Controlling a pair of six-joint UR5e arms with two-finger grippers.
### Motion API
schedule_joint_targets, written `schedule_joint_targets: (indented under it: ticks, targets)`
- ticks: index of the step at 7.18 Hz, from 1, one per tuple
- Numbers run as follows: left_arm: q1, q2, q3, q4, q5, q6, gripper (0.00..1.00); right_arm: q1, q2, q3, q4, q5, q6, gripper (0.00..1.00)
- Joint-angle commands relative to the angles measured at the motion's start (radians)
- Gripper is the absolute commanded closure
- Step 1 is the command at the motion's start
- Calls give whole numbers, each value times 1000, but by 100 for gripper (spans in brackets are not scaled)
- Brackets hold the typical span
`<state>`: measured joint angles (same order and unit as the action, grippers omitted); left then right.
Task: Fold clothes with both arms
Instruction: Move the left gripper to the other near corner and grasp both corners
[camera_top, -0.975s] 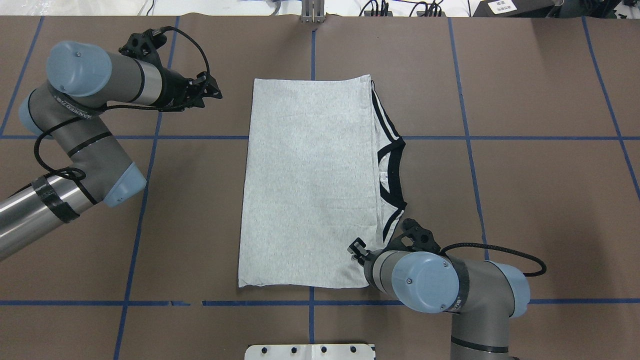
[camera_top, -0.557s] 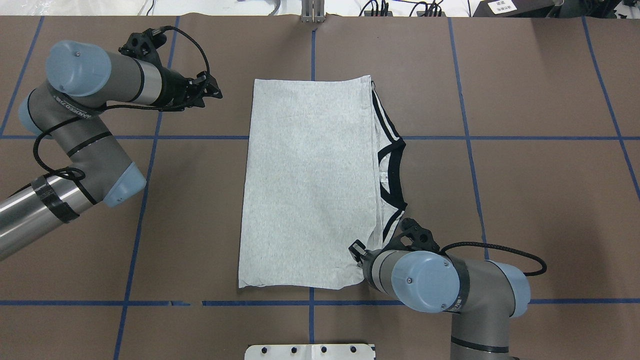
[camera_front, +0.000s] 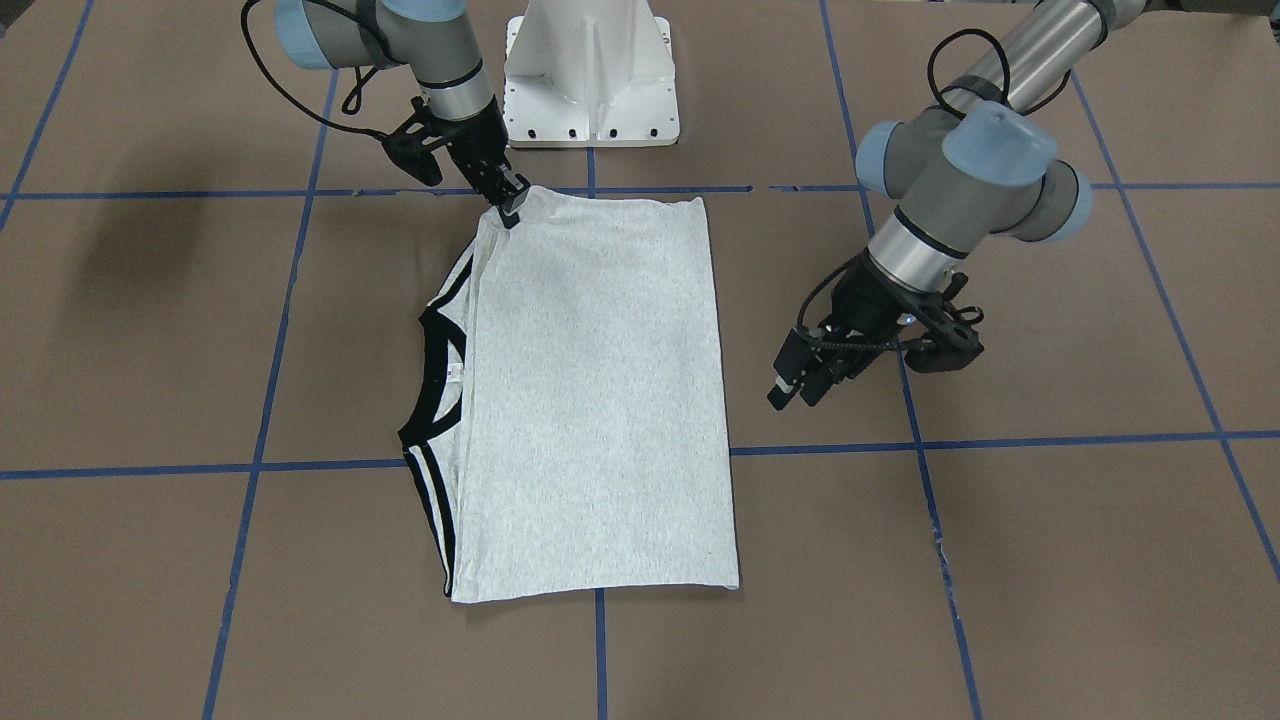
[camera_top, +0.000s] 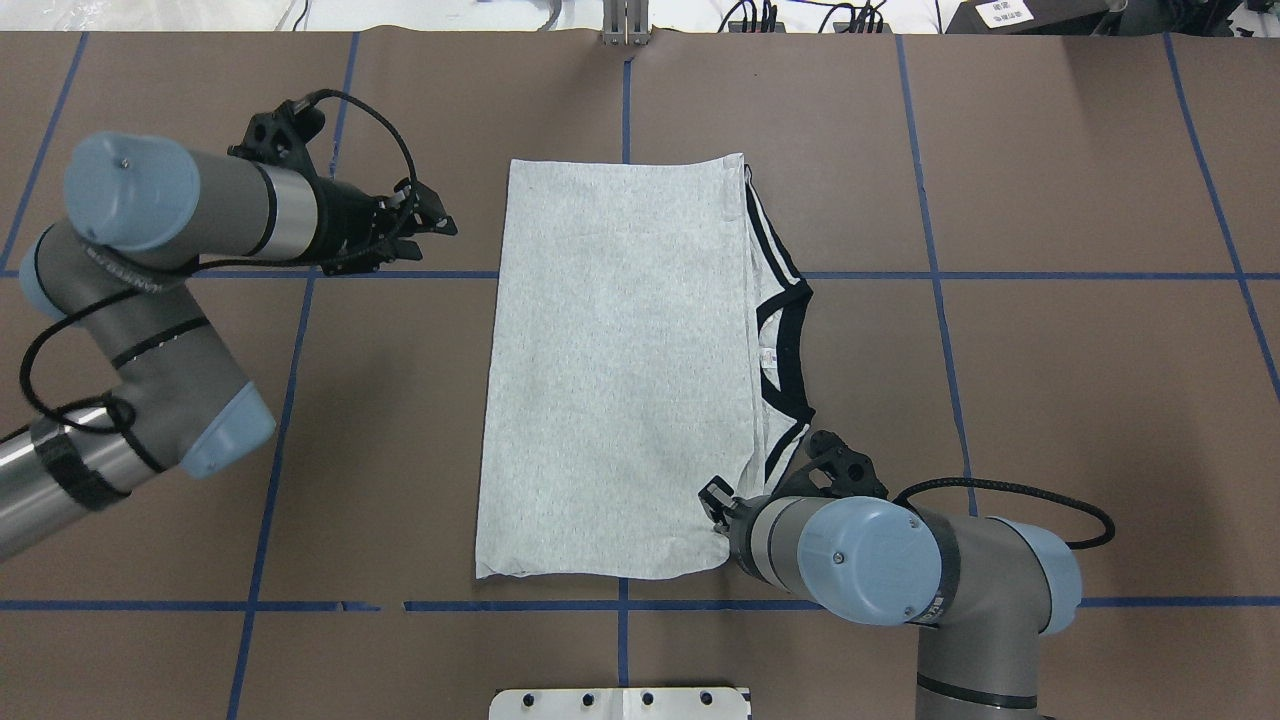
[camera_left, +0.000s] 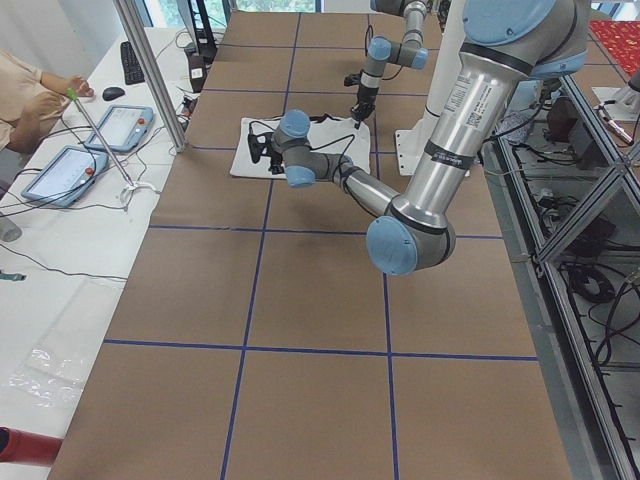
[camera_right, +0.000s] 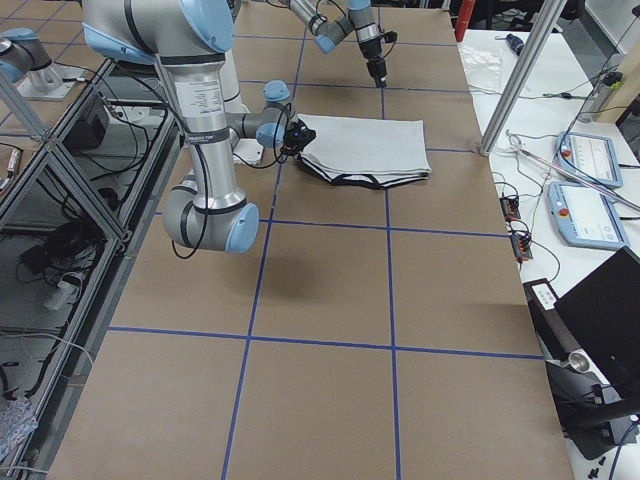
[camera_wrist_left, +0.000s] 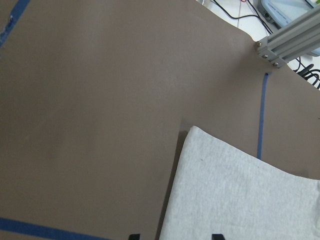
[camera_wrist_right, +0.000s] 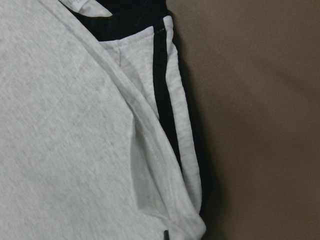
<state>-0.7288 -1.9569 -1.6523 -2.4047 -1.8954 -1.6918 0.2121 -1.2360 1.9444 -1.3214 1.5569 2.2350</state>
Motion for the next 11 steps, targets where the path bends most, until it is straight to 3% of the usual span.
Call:
schedule_joint_targets:
  ticks: [1,2,3,5,11]
  targets:
    - [200,146,-206,1,138,-232,38,3,-7,11,1,32,0,100]
    - [306,212,-265,2,226,-293,38,3,-8,11,1,32,0,100]
    - [366,217,-294,36,251,-392,38,4,-8,11,1,32,0,100]
    - [529,202,-317,250,365,-463,36,4,-10,13,1,32,0,100]
    - [597,193,-299,263,372,-505,36,3,-11,28,1,32,0,100]
